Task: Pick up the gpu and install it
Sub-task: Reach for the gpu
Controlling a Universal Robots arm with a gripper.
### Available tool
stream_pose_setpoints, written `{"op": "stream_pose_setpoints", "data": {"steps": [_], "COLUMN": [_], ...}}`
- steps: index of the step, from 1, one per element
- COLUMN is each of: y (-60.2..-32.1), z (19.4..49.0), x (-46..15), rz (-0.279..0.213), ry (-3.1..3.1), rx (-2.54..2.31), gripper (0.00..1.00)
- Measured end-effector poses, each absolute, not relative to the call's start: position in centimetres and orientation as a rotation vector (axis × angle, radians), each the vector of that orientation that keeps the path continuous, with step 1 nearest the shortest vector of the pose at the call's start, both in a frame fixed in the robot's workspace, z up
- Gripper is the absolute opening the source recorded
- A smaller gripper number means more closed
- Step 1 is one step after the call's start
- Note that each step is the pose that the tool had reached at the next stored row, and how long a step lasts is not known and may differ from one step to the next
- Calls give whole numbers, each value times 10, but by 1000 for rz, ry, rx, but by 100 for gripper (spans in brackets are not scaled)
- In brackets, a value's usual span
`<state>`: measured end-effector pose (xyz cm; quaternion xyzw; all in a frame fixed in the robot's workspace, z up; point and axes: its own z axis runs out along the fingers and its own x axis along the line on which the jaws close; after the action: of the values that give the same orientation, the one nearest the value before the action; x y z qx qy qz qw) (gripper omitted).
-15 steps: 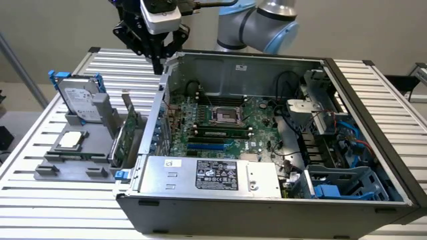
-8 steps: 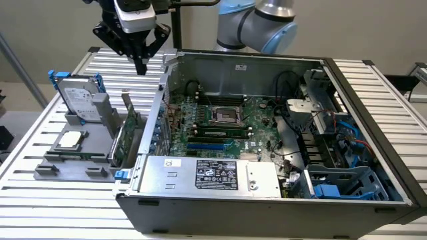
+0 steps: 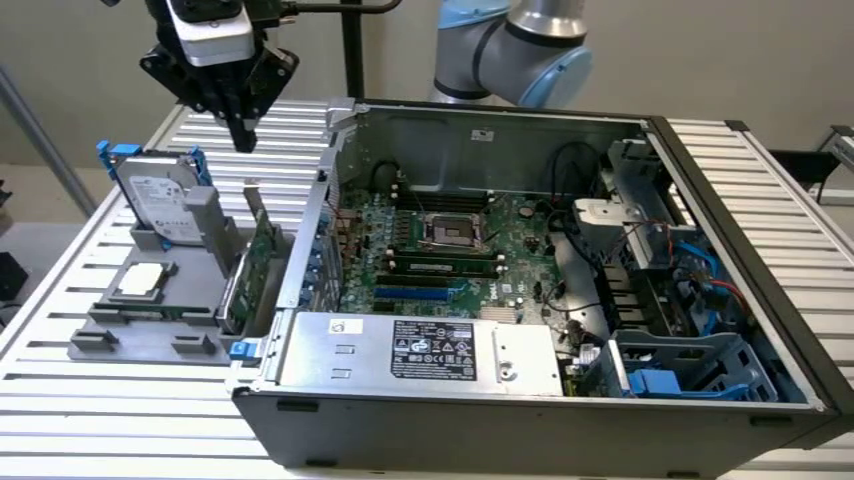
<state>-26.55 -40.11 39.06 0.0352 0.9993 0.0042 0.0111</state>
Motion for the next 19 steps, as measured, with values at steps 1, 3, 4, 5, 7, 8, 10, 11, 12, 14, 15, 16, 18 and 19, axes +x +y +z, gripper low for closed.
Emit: {"op": "stream_pose_setpoints", "data": {"steps": [1,3,4,5,7,8,10,11,12,14,15,16,18,19], "y": [-401,-402,-403,-404,-407,-410,-416,-419,-423,-425,-425,-425,-425,-425], "z": [390,390,390,390,389,389,389,389,389,389,389,389,389,389], "x": [-270,-279,-283,-288,-294,-296,-299,-301,-303,-304,-304,-304,-304,-304], "rz": [11,8,8,7,6,6,6,5,5,5,5,5,5,5], "ry": [3117,3117,3117,3117,3117,3117,3117,3117,3117,3117,3117,3117,3117,3117], "rx": [110,110,110,110,109,109,110,110,110,110,110,110,110,110], "gripper": [11,11,11,11,11,11,11,11,11,11,11,11,11,11]}}
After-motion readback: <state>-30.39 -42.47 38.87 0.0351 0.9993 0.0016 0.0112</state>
